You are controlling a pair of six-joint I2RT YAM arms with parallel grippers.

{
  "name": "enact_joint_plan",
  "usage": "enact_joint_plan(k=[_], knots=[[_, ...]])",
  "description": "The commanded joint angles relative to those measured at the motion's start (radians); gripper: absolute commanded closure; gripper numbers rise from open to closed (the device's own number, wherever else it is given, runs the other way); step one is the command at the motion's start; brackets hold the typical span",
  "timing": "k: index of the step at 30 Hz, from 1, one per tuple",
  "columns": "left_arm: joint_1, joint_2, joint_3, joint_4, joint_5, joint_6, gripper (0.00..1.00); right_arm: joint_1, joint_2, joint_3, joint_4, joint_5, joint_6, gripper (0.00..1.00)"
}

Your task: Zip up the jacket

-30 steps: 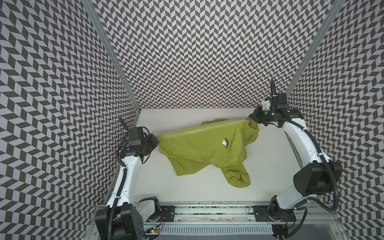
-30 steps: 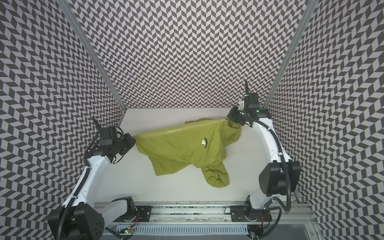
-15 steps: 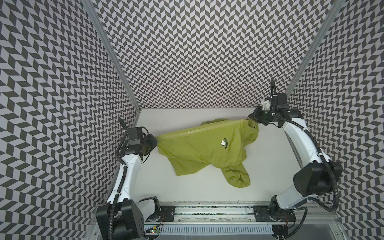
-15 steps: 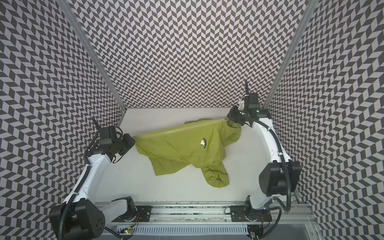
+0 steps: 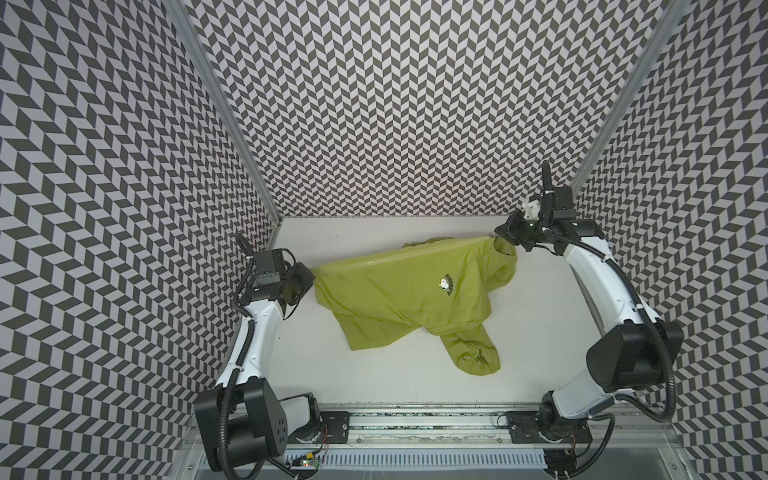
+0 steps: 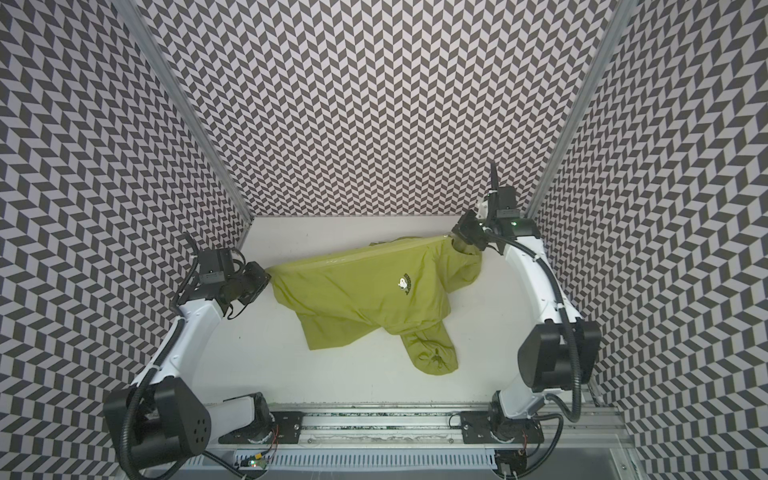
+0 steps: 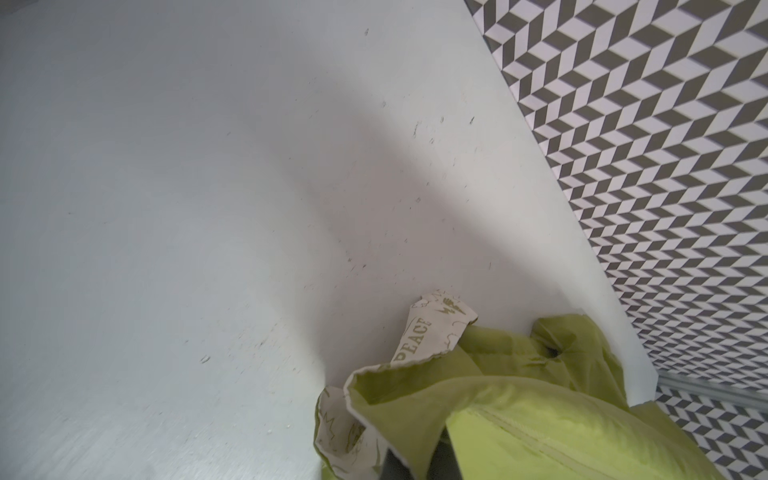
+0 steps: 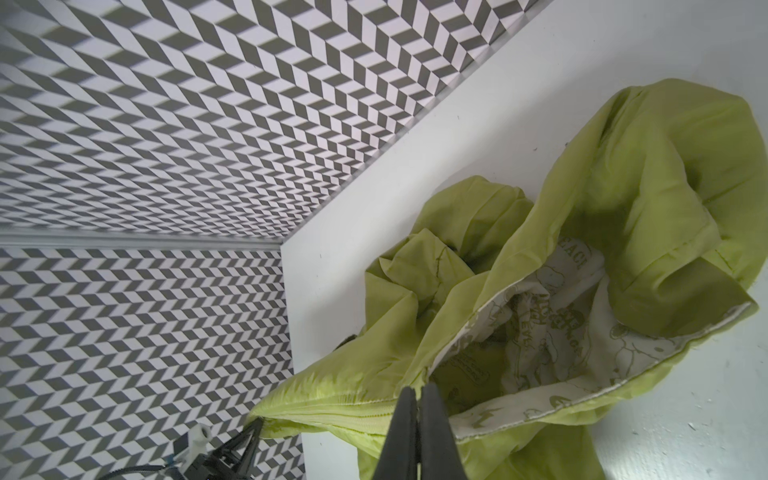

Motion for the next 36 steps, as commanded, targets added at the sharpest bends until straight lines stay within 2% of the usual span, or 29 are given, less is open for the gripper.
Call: enact_joint_plan(k=[1,5,12,14,16,19,25,31,36], knots=[[-0.011,0.100,0.115,0.155,-0.011,-0.113,1.00,-0.027,0.067,0.052,0.209,-0.025,0.132,1.00],[-0.055,0.311,0.400,0.217,0.123,-0.184,1.00,-0.049,0.179,0.224,0.406,-0.086,0.259,1.00],[-0.106,0.563,0.966,0.382,0.293,-0.321,1.00,-0.112,0.392,0.725,0.682,-0.132,0.471,1.00],[-0.104,0.594,1.056,0.424,0.319,-0.350,1.00,-0.129,0.433,0.825,0.716,-0.146,0.518,1.00],[-0.096,0.587,1.071,0.465,0.324,-0.367,1.00,-0.139,0.432,0.832,0.750,-0.166,0.544,1.00],[-0.093,0.536,0.961,0.490,0.323,-0.366,1.00,-0.131,0.352,0.672,0.757,-0.207,0.498,1.00],[-0.091,0.320,0.420,0.549,0.294,-0.296,1.00,-0.117,0.090,0.067,0.756,-0.239,0.350,1.00],[-0.058,0.124,-0.015,0.429,0.257,-0.160,1.00,-0.122,-0.072,-0.353,0.510,-0.253,0.090,1.00],[0.023,-0.026,-0.206,0.290,0.216,-0.081,1.00,-0.135,-0.111,-0.504,0.254,-0.242,-0.089,1.00]])
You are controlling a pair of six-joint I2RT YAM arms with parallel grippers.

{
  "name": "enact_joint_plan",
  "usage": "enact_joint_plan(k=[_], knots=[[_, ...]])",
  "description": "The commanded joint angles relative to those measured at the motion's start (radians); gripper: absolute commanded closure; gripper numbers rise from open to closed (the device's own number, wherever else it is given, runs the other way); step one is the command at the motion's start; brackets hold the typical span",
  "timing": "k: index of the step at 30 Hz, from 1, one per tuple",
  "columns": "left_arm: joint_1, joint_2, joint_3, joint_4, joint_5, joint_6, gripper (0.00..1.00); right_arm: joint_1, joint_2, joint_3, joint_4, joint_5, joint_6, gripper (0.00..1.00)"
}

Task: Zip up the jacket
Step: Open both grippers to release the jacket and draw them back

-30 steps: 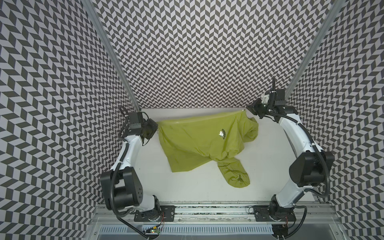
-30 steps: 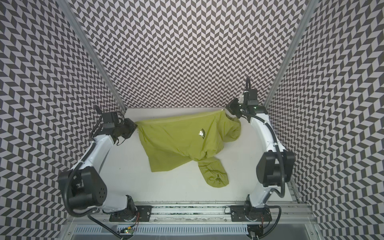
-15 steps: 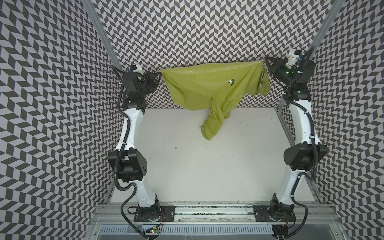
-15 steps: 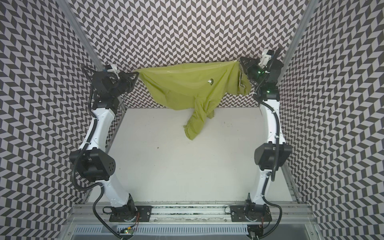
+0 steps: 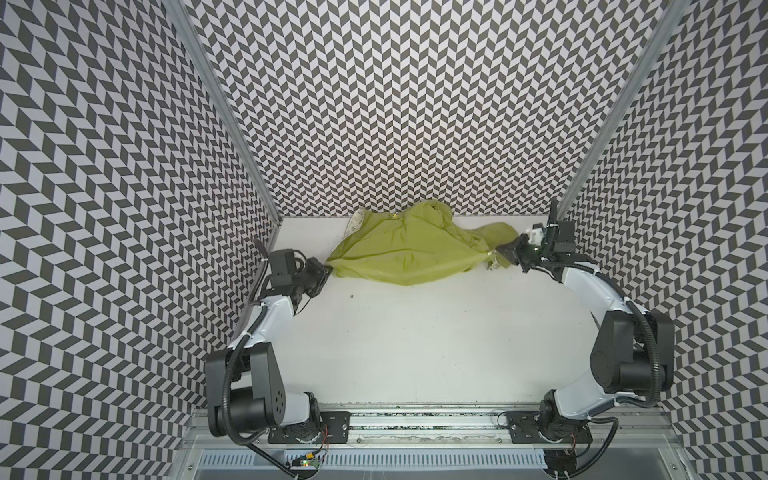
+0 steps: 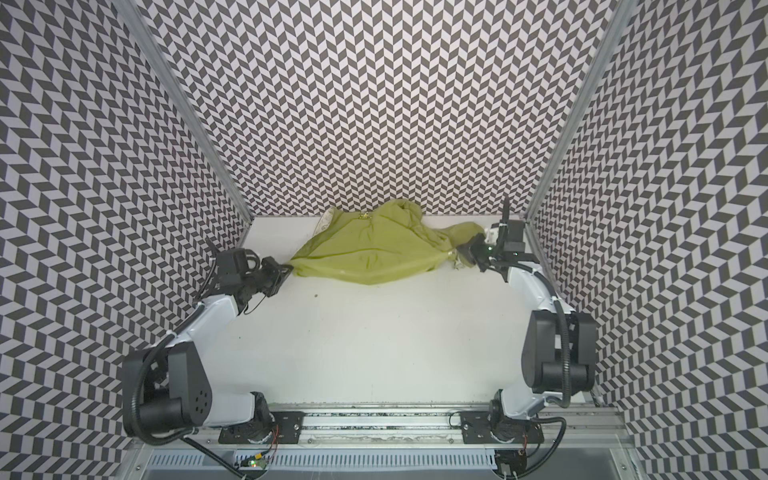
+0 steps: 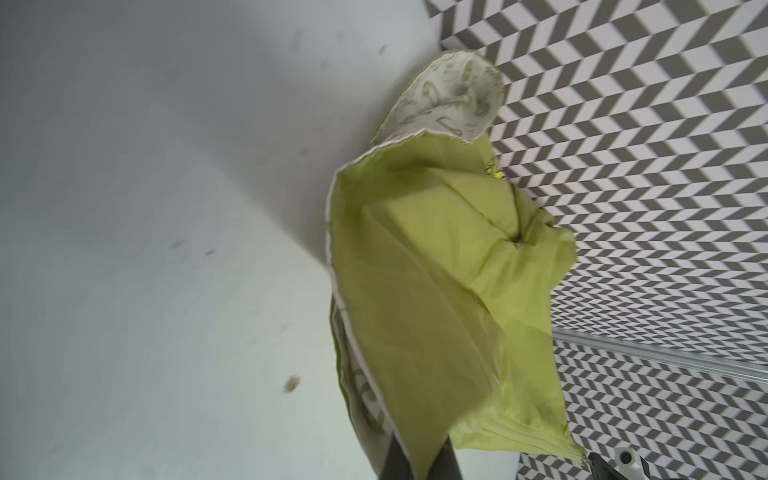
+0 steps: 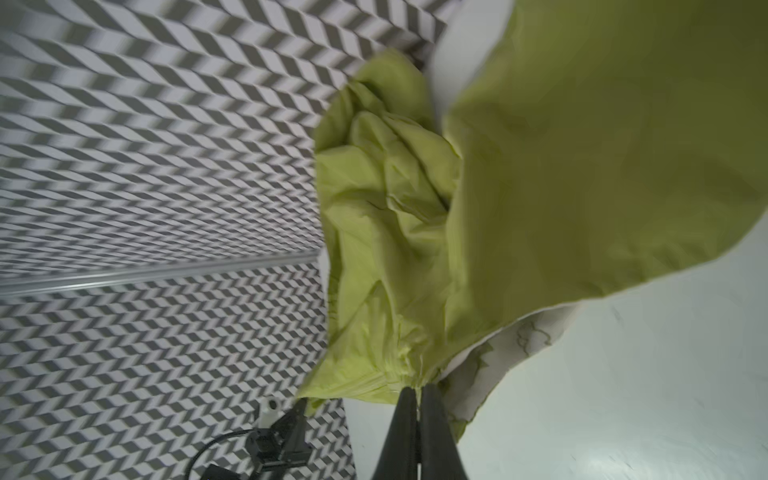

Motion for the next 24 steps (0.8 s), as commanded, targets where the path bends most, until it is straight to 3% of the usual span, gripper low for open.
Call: enact_joint_plan(k=[1,7,12,16,18,21,24], knots=[[0.057,-0.116,-0.045,-0.070,-0.043,0.090,1.00,-0.012,-0.074,-0.041,-0.167,0.003,-0.184,1.00],[0.092,-0.227,-0.088,-0.250,-0.096,0.149,1.00,-0.046,-0.143,-0.176,-0.289,0.071,-0.201,1.00],[0.094,-0.262,-0.135,-0.241,-0.094,0.128,1.00,-0.049,-0.247,-0.249,-0.324,0.131,-0.179,1.00],[0.097,-0.259,-0.154,-0.243,-0.110,0.124,0.99,-0.049,-0.230,-0.270,-0.355,0.134,-0.189,1.00],[0.103,-0.255,-0.158,-0.258,-0.115,0.125,0.91,-0.048,-0.199,-0.271,-0.368,0.131,-0.196,0.95],[0.121,-0.263,-0.157,-0.291,-0.150,0.121,0.62,-0.049,-0.154,-0.262,-0.400,0.147,-0.202,0.66],[0.148,-0.269,-0.148,-0.307,-0.172,0.106,0.44,-0.048,-0.134,-0.240,-0.428,0.174,-0.207,0.53]])
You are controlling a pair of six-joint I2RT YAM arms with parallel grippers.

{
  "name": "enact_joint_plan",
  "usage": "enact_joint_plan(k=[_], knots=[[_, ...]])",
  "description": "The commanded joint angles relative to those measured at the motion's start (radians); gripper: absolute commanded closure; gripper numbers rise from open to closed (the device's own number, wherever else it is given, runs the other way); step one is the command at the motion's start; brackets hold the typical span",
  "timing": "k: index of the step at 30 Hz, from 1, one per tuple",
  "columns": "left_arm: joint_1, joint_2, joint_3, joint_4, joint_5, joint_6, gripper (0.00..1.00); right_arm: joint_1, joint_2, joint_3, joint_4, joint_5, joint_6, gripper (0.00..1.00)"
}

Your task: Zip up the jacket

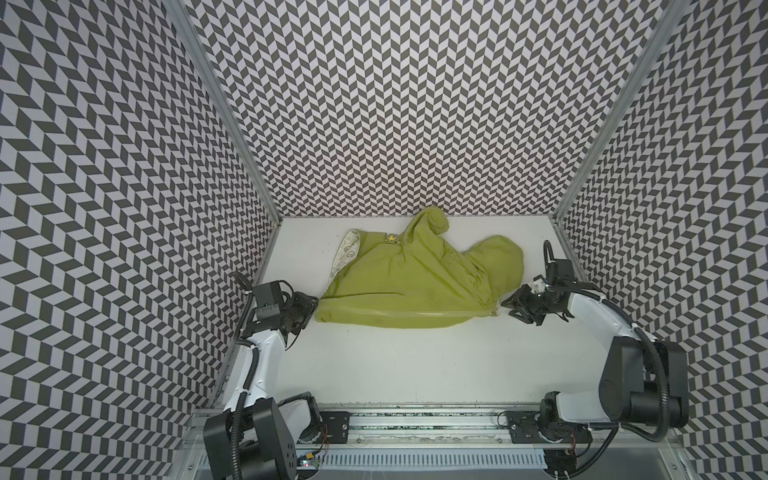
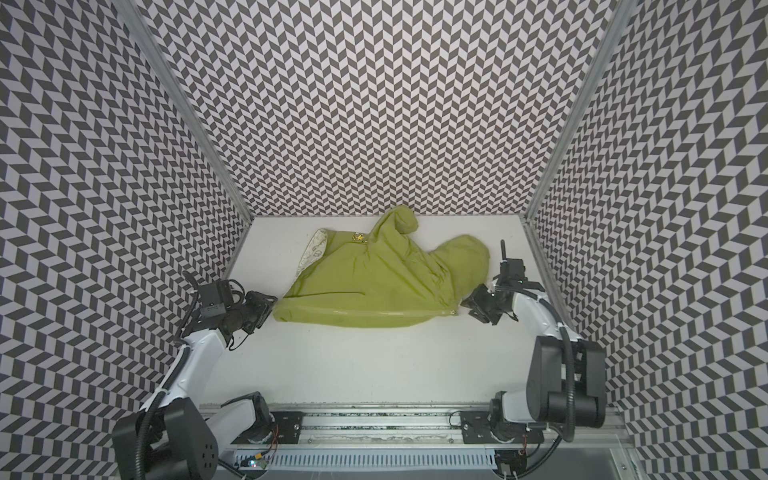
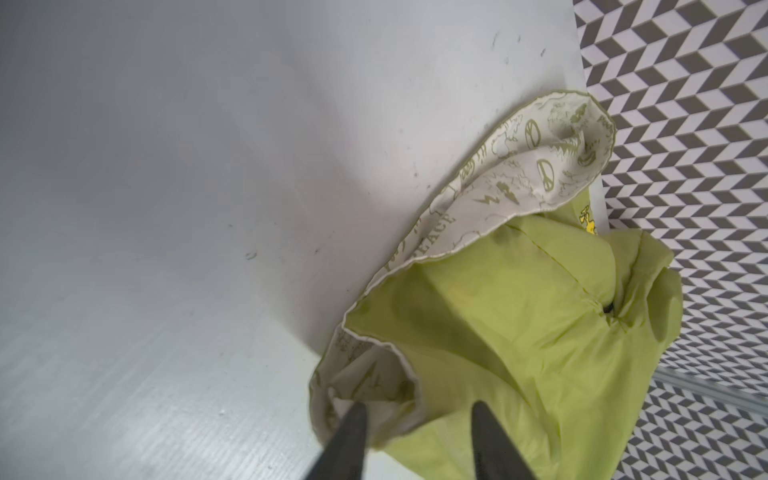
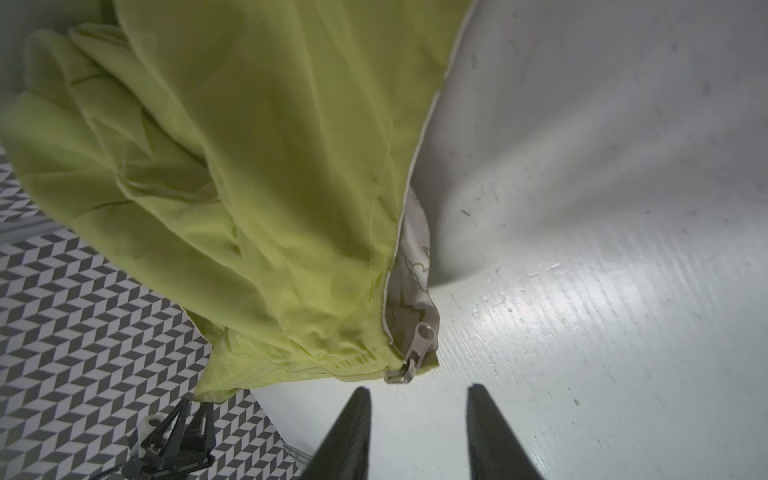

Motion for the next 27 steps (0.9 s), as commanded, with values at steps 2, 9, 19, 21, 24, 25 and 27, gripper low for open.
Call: enact_joint_plan(k=[2,9,19,21,24,25,27], knots=[[0.032,-0.014,0.021,-0.030,-0.060,-0.020,0.36,-0.005,0.011,0.041,-0.069,0.065,-0.022,0.50],[-0.026,0.029,0.084,0.109,-0.103,-0.096,0.00,-0.006,0.012,0.189,-0.131,0.137,-0.047,0.47],[-0.446,0.056,0.320,0.274,-0.578,0.233,0.00,0.121,-0.071,0.345,-0.026,0.473,-0.149,0.47],[-0.528,0.051,0.320,0.364,-0.721,0.370,0.00,0.201,-0.112,0.343,0.050,0.626,-0.231,0.46],[-0.601,0.063,0.299,0.565,-0.751,0.619,0.00,0.288,-0.174,0.269,0.267,0.774,-0.368,0.44],[-0.603,0.069,0.323,0.560,-0.745,0.654,0.00,0.291,-0.189,0.242,0.337,0.781,-0.381,0.43],[-0.601,0.088,0.368,0.532,-0.792,0.657,0.00,0.291,-0.205,0.212,0.410,0.785,-0.402,0.41]])
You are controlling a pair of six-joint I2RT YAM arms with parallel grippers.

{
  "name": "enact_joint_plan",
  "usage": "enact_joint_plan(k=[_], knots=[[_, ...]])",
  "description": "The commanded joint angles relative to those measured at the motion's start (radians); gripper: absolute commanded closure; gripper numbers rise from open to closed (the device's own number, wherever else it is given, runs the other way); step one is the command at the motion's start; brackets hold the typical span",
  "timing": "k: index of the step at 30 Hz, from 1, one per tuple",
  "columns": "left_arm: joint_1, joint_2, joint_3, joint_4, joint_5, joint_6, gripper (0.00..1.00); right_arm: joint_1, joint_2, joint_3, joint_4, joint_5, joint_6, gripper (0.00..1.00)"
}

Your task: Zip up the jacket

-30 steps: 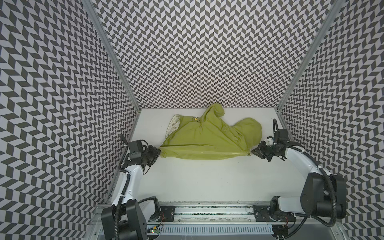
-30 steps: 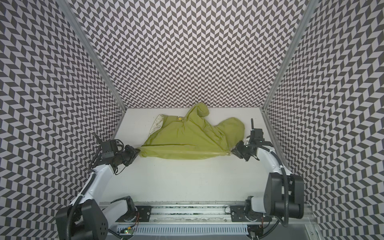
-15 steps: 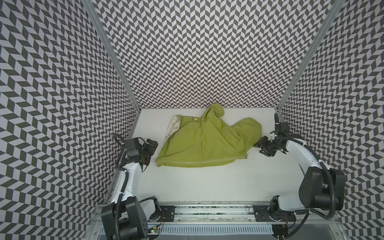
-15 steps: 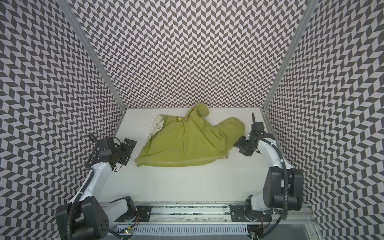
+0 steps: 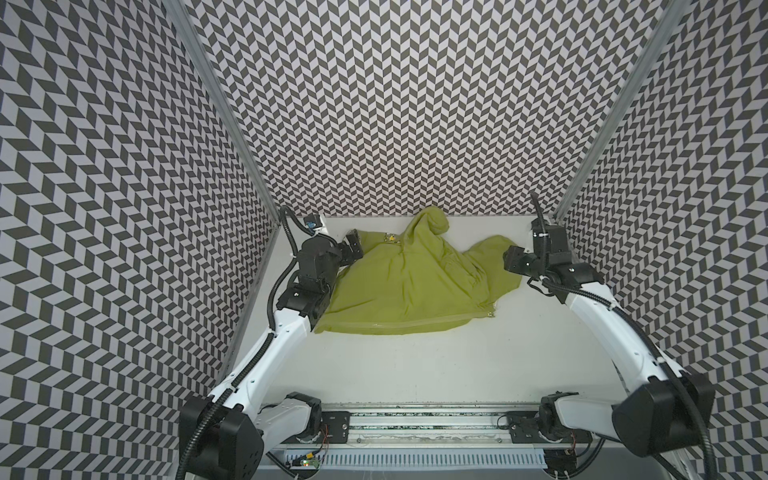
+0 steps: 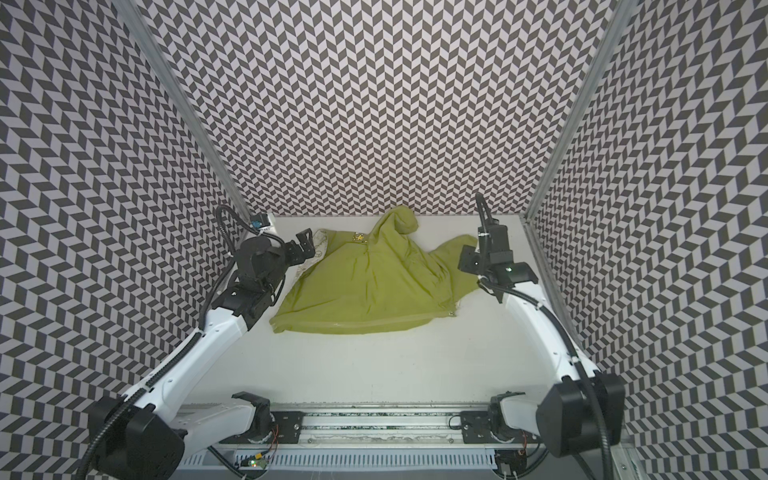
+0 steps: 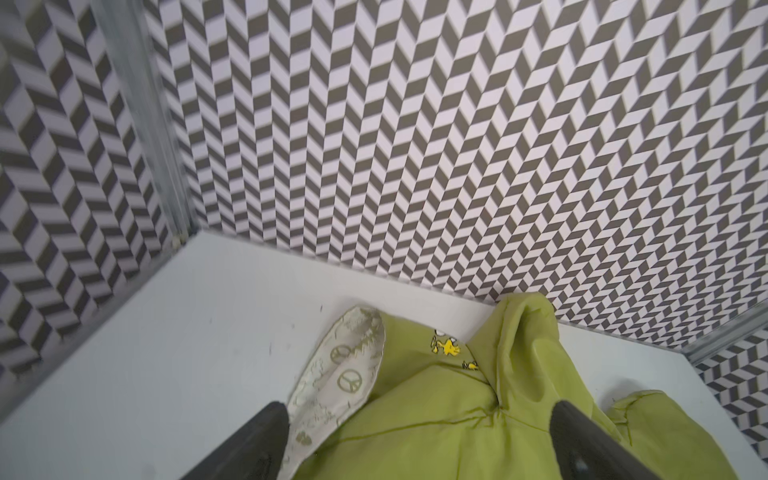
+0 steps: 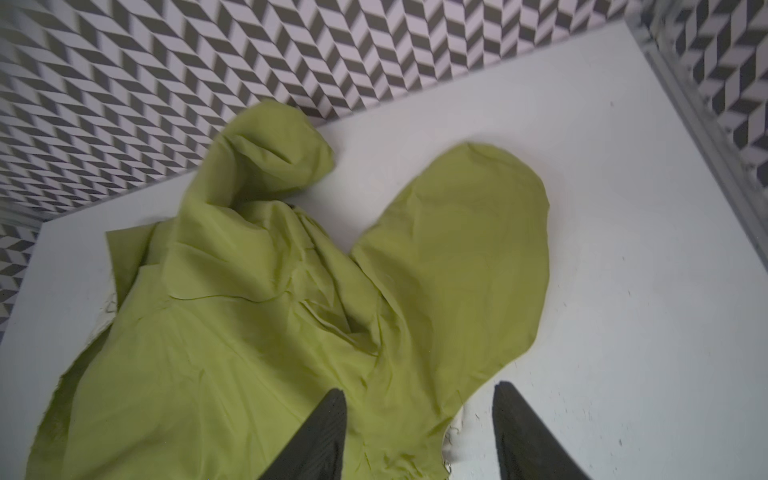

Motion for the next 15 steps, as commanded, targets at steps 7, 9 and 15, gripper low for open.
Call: enact_joint_plan(k=[7,9,15], knots=[[0.092,0.065,-0.056,0.191,-0.227,0.114,0.00,-0.010,-0.025,-0.230,0.500,0.270,-0.148,0.43],[0.126,0.074,-0.151,0.232,-0.213,0.147,0.00,-0.017,-0.003,-0.273,0.547,0.330,-0.159,0.43],[0.213,0.080,-0.391,0.284,-0.265,0.133,0.00,-0.070,0.089,-0.379,0.598,0.295,-0.193,0.42]])
